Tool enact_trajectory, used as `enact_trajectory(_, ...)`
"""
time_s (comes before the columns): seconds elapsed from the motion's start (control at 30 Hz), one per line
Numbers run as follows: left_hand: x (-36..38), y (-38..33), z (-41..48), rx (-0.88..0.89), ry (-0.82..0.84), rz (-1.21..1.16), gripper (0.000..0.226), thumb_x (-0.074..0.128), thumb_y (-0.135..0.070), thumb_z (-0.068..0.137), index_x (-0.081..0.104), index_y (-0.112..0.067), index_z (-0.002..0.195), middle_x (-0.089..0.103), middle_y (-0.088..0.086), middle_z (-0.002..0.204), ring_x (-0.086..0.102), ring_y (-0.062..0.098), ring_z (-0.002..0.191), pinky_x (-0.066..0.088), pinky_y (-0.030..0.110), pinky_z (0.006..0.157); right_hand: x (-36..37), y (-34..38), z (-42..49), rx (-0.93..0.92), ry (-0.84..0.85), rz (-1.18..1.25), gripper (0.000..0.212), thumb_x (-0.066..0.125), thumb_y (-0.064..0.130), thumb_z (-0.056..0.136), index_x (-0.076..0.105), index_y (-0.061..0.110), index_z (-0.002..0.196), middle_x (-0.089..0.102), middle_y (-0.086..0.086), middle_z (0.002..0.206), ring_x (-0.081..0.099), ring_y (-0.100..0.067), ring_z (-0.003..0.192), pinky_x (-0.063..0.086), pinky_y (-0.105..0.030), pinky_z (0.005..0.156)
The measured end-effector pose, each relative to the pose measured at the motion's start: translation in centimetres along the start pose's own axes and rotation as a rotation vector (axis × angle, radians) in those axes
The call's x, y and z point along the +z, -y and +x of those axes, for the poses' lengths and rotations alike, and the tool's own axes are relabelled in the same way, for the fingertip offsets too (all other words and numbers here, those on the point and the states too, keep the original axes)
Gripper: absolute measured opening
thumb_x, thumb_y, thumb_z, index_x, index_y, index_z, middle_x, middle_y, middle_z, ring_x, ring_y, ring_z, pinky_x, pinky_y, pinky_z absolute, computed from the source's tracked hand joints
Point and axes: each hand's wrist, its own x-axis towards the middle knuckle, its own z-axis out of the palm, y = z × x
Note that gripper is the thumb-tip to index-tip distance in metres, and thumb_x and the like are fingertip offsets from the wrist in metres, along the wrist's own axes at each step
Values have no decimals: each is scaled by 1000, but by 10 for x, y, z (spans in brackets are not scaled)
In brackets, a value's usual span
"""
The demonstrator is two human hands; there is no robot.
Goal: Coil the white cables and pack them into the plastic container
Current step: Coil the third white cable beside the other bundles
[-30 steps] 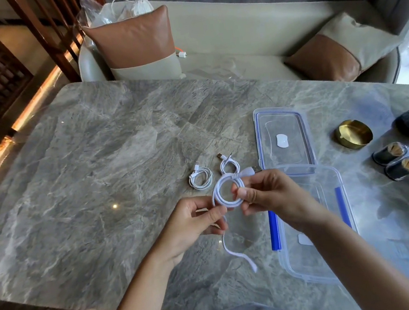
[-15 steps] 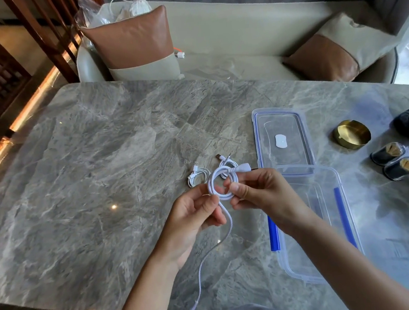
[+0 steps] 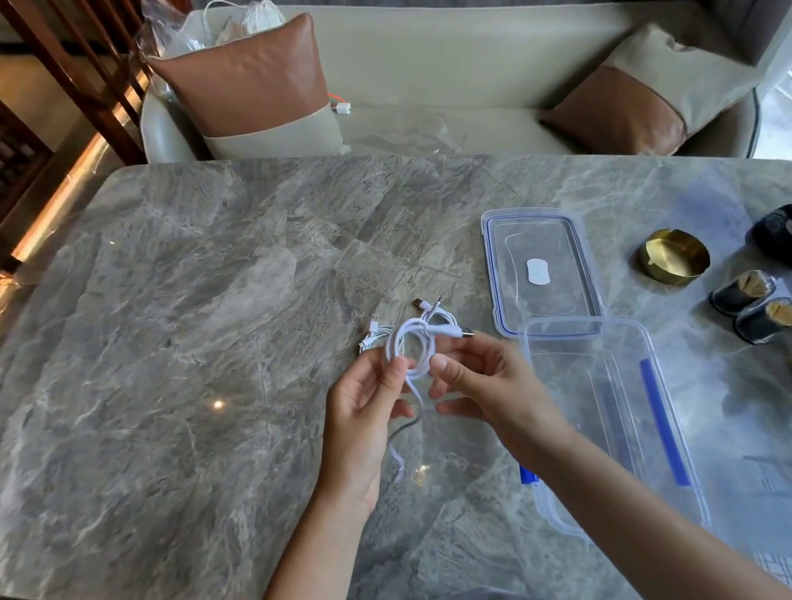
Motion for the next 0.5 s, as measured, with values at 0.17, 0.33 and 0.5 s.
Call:
enact_trajectory(0.17, -2, -2, 8, 76, -145, 12, 10, 58, -20, 86, 65, -17, 80, 65, -10, 69, 53, 1, 58, 45, 22, 64, 5, -20, -13, 332, 219, -141, 55, 38, 59, 89, 72, 17, 77, 72, -5, 72, 68, -14, 64, 52, -21, 53)
enact_trajectory(0.33, 1, 2, 5, 58, -105, 68, 13, 56, -21, 89, 66, -16, 82, 69, -7, 74, 57, 5, 61, 49, 16, 64, 17, -39, -15, 321, 6, 226, 40, 43, 43, 95, 71, 15, 99, 74, -8, 101, 70, -15, 90, 56, -26, 66)
enact_trajectory(0.5, -8, 6, 2, -5, -51, 136, 15, 52, -18, 92, 66, -13, 88, 70, -7, 77, 59, -2, 68, 46, 15, 65, 4, -32, -5, 262, -156, 538, 17, 57, 21, 88, 71, 15, 95, 74, 2, 81, 69, -6, 68, 56, -19, 60)
